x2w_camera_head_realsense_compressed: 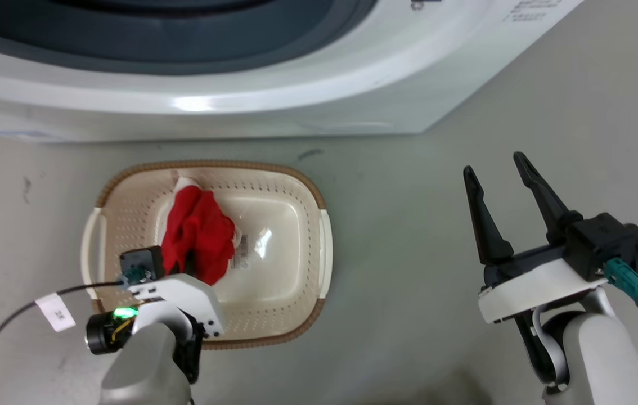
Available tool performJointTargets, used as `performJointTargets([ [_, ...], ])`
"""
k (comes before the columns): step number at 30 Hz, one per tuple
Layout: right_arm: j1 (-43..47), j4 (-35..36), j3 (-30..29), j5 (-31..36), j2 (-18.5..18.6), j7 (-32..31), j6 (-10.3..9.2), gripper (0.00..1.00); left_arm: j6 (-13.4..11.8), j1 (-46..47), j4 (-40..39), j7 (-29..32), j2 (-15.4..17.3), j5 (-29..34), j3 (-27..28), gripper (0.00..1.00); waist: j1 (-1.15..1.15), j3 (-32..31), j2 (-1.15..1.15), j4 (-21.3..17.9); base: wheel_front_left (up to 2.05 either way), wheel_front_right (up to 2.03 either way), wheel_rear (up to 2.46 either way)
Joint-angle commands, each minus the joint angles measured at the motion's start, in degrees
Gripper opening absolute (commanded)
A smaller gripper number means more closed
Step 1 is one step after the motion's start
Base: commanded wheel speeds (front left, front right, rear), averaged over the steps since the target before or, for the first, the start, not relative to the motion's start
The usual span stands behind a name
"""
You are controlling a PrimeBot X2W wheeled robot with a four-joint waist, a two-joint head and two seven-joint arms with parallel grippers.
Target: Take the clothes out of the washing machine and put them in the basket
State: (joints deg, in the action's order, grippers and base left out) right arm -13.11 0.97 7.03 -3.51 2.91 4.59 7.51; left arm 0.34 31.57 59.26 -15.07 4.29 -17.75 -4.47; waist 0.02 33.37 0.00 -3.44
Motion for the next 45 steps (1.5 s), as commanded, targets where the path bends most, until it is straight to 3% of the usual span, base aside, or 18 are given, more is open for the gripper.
performJointTargets([
  [1,-1.7,-0.2,0.4,-0.2,0.0,0.6,-0.04,1.00,-0.2,2.3,2.1,-0.1,0.7,-0.5,0.6,0.00,-0.02,5.6,0.00,-2.5,0.00,0.00,0.00],
  [10,-4.9,-3.6,1.9,-1.6,0.0,3.2,-0.04,1.00,-0.8,8.2,11.6,-0.1,2.7,-2.2,2.1,0.02,-0.02,8.9,0.00,-4.2,0.00,0.00,0.00],
  [11,-5.0,-4.2,1.9,-1.8,0.0,3.4,-0.04,1.00,-0.7,8.2,12.1,-0.1,2.7,-2.4,2.1,0.44,-0.02,8.6,0.00,-4.2,0.00,0.00,0.00],
  [12,-5.2,-4.7,1.9,-2.0,-0.1,3.6,-0.04,1.00,-0.7,8.0,12.4,-0.1,2.8,-2.6,2.2,1.00,-0.02,8.1,0.00,-4.1,0.00,0.00,0.00],
  [19,-3.5,-8.6,1.3,-1.8,0.0,5.0,-0.04,1.00,-0.3,3.8,9.5,-0.1,2.4,-2.6,2.8,1.00,-0.02,-0.8,0.00,-2.6,0.00,0.00,0.00],
  [31,4.6,-8.5,-2.5,-0.3,0.0,3.2,-0.04,1.00,0.5,-11.5,-10.9,-0.1,0.1,3.0,3.4,1.00,-0.02,-19.2,0.00,0.4,0.00,0.00,0.00],
  [45,10.5,-2.4,-7.2,1.6,0.0,-0.5,-0.04,1.00,0.4,-19.1,-33.7,-0.1,-1.3,7.8,3.1,1.00,-0.02,-26.6,0.00,2.8,0.00,0.00,0.00],
])
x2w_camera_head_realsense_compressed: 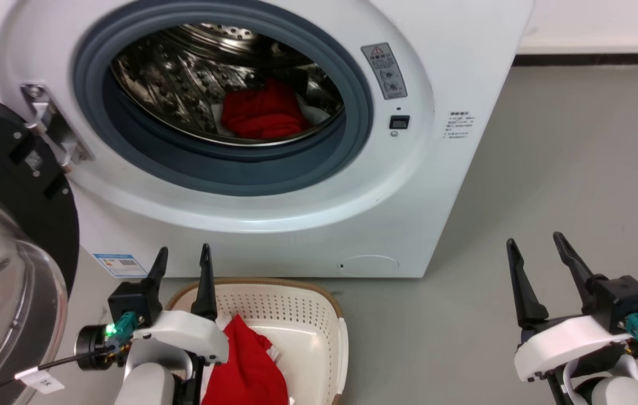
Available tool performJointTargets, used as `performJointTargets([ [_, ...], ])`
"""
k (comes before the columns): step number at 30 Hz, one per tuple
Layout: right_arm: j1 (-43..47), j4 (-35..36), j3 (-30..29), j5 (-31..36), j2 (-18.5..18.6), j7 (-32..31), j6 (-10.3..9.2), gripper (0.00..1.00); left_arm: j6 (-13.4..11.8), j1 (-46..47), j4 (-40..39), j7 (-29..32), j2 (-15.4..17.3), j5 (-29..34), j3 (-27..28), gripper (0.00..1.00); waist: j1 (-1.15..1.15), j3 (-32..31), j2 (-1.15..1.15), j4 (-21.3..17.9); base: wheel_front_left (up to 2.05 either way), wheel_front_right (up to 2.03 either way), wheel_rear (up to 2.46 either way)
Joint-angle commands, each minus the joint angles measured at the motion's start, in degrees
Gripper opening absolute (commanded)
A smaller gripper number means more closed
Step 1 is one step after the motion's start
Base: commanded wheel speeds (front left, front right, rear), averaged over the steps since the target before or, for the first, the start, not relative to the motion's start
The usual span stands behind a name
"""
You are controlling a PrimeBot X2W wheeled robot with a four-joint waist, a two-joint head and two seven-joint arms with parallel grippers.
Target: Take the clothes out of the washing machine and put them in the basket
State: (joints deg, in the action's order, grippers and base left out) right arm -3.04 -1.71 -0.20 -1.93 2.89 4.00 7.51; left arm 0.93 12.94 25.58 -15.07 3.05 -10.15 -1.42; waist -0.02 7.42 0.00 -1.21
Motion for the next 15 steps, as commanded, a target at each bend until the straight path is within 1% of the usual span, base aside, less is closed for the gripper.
performJointTargets([
  [1,0.7,0.6,-0.2,0.2,0.0,-0.1,-0.04,1.00,-0.3,-0.6,-1.0,-0.1,0.0,0.5,-0.1,1.00,0.02,-1.1,0.00,0.7,0.00,0.00,0.00],
  [8,2.1,3.3,-0.3,0.9,0.0,-1.6,-0.04,1.00,-0.3,1.4,-5.7,-0.1,-0.2,1.6,-1.0,1.00,0.02,-2.6,0.00,1.3,0.00,0.00,0.00],
  [12,1.8,5.1,-0.2,0.9,0.0,-2.3,-0.04,1.00,-0.8,4.6,-5.5,-0.1,-0.2,2.0,-1.7,1.00,0.02,-1.6,0.00,1.4,0.00,0.00,0.00],
  [15,0.9,6.5,0.3,0.9,0.0,-2.4,-0.04,1.00,-0.4,8.4,-3.3,-0.1,-0.2,1.3,-2.3,1.00,0.02,0.2,0.00,1.1,0.00,0.00,0.00],
])
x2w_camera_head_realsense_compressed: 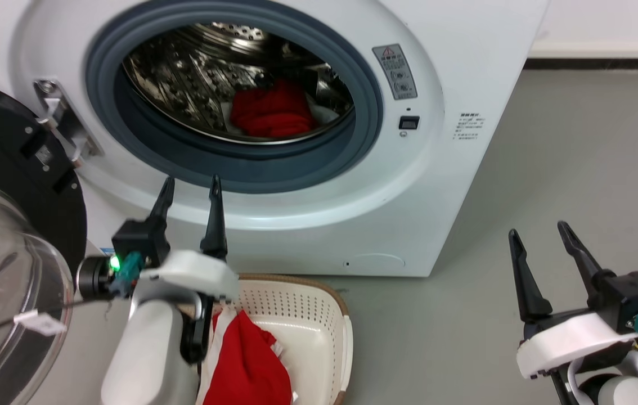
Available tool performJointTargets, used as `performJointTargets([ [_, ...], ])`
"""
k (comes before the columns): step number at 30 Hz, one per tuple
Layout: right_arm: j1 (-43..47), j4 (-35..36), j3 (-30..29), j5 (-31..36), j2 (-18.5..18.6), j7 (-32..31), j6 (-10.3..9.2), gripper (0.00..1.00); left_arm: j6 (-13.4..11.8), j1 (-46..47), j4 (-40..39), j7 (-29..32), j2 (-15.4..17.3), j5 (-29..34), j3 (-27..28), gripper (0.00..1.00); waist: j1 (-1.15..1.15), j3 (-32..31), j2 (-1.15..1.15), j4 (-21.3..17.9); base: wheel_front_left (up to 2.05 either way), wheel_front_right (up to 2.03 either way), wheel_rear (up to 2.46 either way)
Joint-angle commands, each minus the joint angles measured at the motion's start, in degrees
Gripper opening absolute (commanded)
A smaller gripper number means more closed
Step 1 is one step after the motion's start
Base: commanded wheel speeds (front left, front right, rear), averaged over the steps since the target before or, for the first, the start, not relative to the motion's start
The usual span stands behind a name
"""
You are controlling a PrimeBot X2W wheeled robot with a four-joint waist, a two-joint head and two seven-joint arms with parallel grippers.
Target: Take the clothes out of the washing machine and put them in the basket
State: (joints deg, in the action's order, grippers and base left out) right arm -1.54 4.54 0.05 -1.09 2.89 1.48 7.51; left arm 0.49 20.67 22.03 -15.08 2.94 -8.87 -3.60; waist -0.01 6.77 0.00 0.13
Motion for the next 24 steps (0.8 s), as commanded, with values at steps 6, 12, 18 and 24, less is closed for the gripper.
performJointTargets([
  [6,-2.5,3.6,1.1,0.1,0.0,-0.2,-0.04,1.00,0.7,11.4,8.1,-0.1,0.4,-0.3,0.9,1.00,0.01,6.6,0.00,-1.8,0.00,0.00,0.00],
  [12,-4.8,7.0,2.3,-0.6,0.0,0.3,-0.04,1.00,1.4,23.9,18.2,-0.1,2.6,0.1,1.4,1.00,0.01,13.9,0.00,-4.2,0.00,0.00,0.00],
  [18,-7.5,7.2,3.7,-1.7,0.0,1.3,-0.04,1.00,1.5,36.7,28.3,2.3,5.5,0.1,1.6,1.00,0.01,20.9,0.00,-7.2,0.00,0.00,0.00],
  [24,-9.3,6.6,5.2,-3.4,0.0,3.2,-0.04,1.00,1.7,47.6,35.7,6.1,7.7,0.8,0.7,1.00,0.01,26.6,0.00,-10.1,0.00,0.00,0.00],
])
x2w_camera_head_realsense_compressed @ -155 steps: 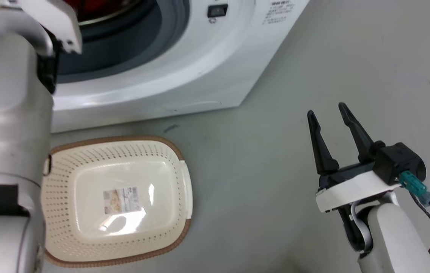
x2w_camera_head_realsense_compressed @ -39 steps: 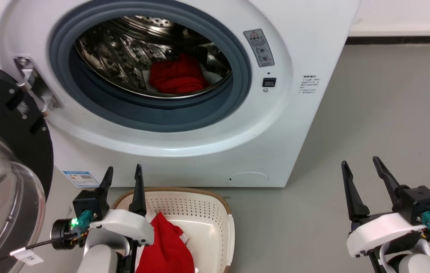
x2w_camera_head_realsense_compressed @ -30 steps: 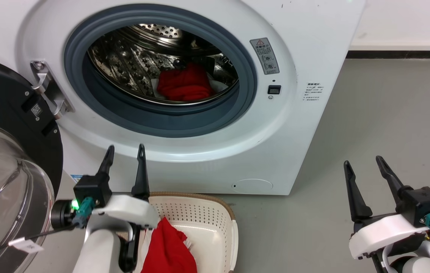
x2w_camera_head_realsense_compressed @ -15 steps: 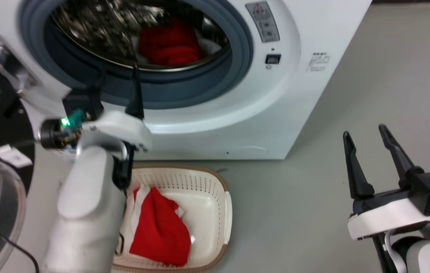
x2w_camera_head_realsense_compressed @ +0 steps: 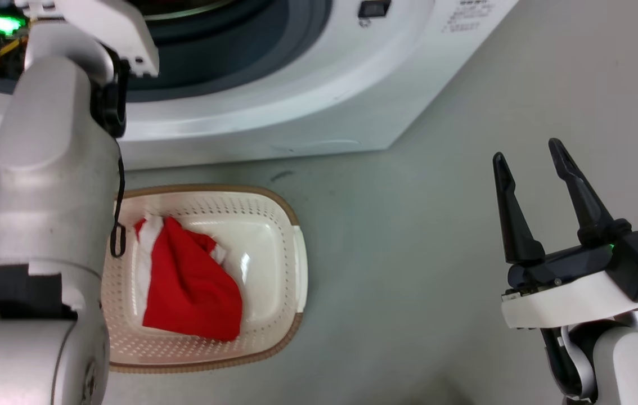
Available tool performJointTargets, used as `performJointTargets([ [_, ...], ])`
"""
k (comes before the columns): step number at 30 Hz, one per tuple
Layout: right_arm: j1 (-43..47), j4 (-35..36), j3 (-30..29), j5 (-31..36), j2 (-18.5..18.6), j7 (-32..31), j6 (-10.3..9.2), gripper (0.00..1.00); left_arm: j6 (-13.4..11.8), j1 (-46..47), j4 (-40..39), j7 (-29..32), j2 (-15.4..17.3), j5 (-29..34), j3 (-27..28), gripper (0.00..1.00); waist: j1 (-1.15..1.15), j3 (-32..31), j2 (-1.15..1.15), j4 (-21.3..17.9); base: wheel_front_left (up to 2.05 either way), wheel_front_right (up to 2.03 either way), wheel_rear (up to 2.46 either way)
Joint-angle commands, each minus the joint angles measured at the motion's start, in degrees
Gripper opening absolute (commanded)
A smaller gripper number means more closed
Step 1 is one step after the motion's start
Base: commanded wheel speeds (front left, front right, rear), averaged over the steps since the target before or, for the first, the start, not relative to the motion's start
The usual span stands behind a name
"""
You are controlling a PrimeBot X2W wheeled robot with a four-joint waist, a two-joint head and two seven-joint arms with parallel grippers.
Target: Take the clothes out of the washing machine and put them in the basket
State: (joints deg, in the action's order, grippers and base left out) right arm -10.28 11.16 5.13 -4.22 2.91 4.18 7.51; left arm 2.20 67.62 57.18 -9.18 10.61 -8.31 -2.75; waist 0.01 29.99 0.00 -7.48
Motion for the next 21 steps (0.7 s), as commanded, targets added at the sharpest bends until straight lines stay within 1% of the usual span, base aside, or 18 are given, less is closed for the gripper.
performJointTargets([
  [1,-0.8,-0.1,0.3,-0.4,-0.1,0.6,-0.04,1.00,-0.1,2.5,1.5,1.0,0.2,0.4,-0.4,1.00,-0.01,4.1,0.00,-2.7,0.00,0.00,0.00],
  [3,-1.3,0.0,1.0,-0.8,-0.1,1.1,-0.03,1.00,0.1,5.5,3.4,2.3,1.1,0.8,-1.0,1.00,-0.01,5.3,0.00,-3.0,0.00,0.00,0.00],
  [4,-1.3,0.0,1.0,-0.8,-0.1,1.1,-0.03,1.00,0.1,5.5,3.4,2.3,1.1,0.8,-1.0,1.00,-0.01,5.3,0.00,-3.0,0.00,0.00,0.00],
  [6,-2.1,0.3,2.3,-0.9,-0.1,1.4,-0.04,1.00,0.3,9.7,5.9,4.4,2.1,1.3,-1.7,1.00,-0.01,6.9,0.00,-3.8,0.00,0.00,0.00],
  [9,-2.8,0.9,4.0,-1.6,-0.1,1.9,-0.04,1.00,0.6,14.4,7.5,6.8,3.5,2.2,-2.7,1.00,-0.01,9.0,0.00,-5.1,0.00,0.00,0.00],
  [11,-3.1,1.0,5.2,-2.3,-0.1,2.2,-0.04,1.00,0.7,17.3,8.7,9.1,5.0,2.8,-3.3,1.00,-0.01,10.6,0.00,-6.3,0.00,0.00,0.00],
  [18,-3.3,0.1,8.9,-5.6,-0.1,4.5,-0.04,1.00,1.2,27.4,12.0,20.0,9.6,4.2,-5.1,1.00,-0.01,17.0,0.00,-11.0,0.00,0.00,0.00],
  [19,-3.6,-0.8,10.0,-6.9,-0.1,5.7,-0.04,1.00,1.0,30.2,12.9,24.1,11.2,4.4,-5.5,1.00,-0.01,19.4,0.00,-12.8,0.00,0.00,0.00],
  [21,-3.8,-1.6,10.8,-7.8,-0.1,6.6,-0.04,1.00,0.8,31.6,13.3,26.5,11.8,4.3,-5.6,1.00,-0.01,20.3,0.00,-13.7,0.00,0.00,0.00],
])
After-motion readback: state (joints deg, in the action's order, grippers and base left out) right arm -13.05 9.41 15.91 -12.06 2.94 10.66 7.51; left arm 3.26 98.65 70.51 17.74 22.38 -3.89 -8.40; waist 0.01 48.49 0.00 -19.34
